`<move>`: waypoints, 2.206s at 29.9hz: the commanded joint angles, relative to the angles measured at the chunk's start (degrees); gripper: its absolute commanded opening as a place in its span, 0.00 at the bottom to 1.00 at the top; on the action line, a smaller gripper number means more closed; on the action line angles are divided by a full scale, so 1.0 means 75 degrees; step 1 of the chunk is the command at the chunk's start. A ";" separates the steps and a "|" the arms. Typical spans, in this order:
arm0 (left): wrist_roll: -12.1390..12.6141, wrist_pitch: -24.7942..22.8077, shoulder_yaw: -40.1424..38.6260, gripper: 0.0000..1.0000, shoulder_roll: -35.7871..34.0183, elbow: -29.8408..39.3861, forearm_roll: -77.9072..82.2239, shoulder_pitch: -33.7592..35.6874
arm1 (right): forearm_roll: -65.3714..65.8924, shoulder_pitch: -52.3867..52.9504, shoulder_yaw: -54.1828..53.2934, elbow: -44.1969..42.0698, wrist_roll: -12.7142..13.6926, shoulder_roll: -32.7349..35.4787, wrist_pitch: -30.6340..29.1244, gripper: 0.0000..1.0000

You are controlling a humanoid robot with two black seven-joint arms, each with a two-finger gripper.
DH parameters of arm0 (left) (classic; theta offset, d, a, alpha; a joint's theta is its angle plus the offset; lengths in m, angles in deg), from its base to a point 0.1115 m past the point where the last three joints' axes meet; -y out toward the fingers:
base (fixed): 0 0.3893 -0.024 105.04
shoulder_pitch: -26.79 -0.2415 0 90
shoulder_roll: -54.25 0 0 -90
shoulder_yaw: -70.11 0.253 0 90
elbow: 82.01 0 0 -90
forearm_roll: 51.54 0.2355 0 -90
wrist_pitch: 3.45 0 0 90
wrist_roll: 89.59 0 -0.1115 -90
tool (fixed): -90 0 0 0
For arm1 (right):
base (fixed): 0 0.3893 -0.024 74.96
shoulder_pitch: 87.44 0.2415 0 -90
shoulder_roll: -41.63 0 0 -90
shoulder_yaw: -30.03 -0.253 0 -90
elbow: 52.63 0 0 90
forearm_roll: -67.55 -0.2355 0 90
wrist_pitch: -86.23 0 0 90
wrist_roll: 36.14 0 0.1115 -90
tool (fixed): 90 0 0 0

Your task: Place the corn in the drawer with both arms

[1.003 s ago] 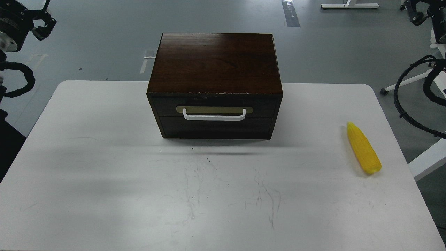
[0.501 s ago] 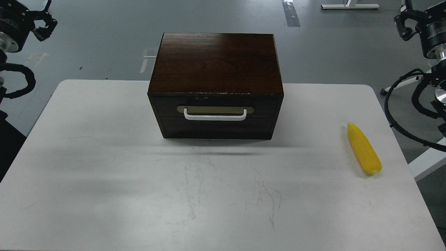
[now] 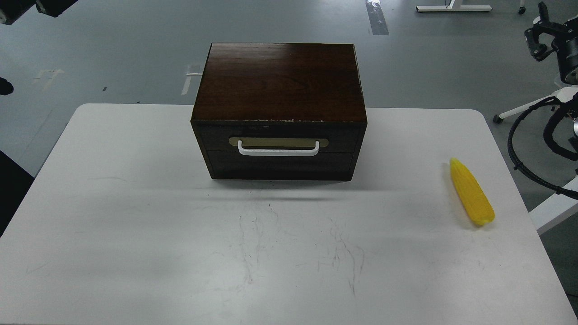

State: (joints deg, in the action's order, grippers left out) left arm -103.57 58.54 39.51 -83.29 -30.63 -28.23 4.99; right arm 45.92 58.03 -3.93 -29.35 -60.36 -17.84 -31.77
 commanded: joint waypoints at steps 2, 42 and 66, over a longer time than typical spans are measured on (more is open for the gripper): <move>0.0000 0.0001 0.0014 0.91 -0.0072 0.2216 0.3260 0.0258 | 0.0001 0.0011 0.0004 -0.0057 0.0006 -0.0016 0.0000 1.00; -0.0527 0.0001 0.4279 0.88 0.2424 0.4071 1.2817 0.1090 | 0.0013 -0.0141 0.0016 -0.0878 -0.0005 0.0055 0.0000 1.00; -0.0422 0.0001 0.4443 0.88 0.2518 0.3661 1.2981 0.1008 | 0.0012 -0.0141 0.0004 -0.0878 -0.0005 0.0055 0.0000 1.00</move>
State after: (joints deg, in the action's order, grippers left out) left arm -106.86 58.54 72.81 -64.48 -2.73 69.13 12.78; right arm 46.02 56.93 -3.82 -35.93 -60.40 -17.43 -31.77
